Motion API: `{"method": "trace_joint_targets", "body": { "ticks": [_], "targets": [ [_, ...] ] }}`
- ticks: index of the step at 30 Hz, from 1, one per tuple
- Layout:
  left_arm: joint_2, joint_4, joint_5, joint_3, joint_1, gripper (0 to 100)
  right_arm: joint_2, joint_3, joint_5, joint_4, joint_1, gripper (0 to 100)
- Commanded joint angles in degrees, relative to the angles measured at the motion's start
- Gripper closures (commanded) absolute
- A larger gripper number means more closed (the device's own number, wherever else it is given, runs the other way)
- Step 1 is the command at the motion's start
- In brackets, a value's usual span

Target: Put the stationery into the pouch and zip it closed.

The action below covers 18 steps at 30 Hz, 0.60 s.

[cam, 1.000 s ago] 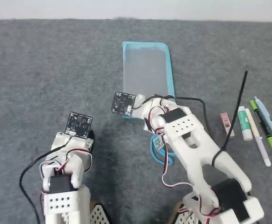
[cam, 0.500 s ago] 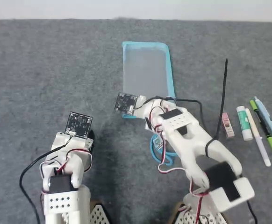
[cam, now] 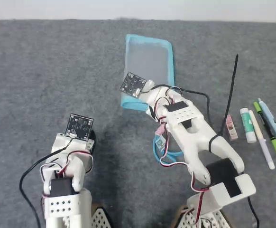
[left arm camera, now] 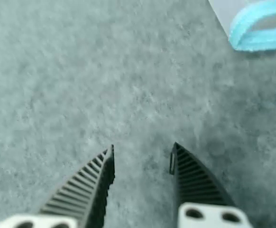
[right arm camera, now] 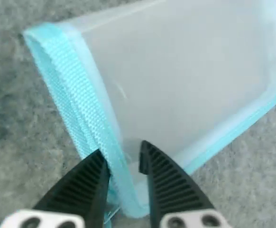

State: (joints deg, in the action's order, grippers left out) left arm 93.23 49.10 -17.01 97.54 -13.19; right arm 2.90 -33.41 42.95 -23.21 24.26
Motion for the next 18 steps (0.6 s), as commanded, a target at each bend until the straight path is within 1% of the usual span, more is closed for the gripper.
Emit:
{"method": "trace_joint_targets", "body": {
  "ticks": [1, 3, 5, 8, 10, 13, 18],
  "targets": [
    [1.14, -3.25, 1.23, -4.62, 0.09, 82, -6.99, 2.81, -4.57, -7.25, -0.31, 99.3],
    [1.05, -1.32, 3.34, -8.92, 1.32, 79, -12.18, 2.73, -7.91, -12.7, 0.57, 99.2],
    [0.79, 0.18, 6.95, -12.09, 5.27, 75, -17.71, 2.64, -9.67, -17.98, 1.63, 99.2],
    [0.79, 3.16, 7.21, -14.99, 13.1, 73, -24.48, 2.64, -10.02, -24.13, 3.74, 99.2],
    [0.79, 4.48, 7.21, -16.13, 16.35, 73, -26.59, 2.64, -10.02, -27.38, 4.88, 99.2],
    [0.79, 4.92, 7.3, -18.07, 17.05, 73, -26.77, 2.55, -9.67, -30.37, 5.93, 99.2],
    [0.79, 4.84, 7.3, -18.86, 17.32, 73, -27.38, 2.46, -9.58, -32.48, 7.78, 99.2]
  ]
}}
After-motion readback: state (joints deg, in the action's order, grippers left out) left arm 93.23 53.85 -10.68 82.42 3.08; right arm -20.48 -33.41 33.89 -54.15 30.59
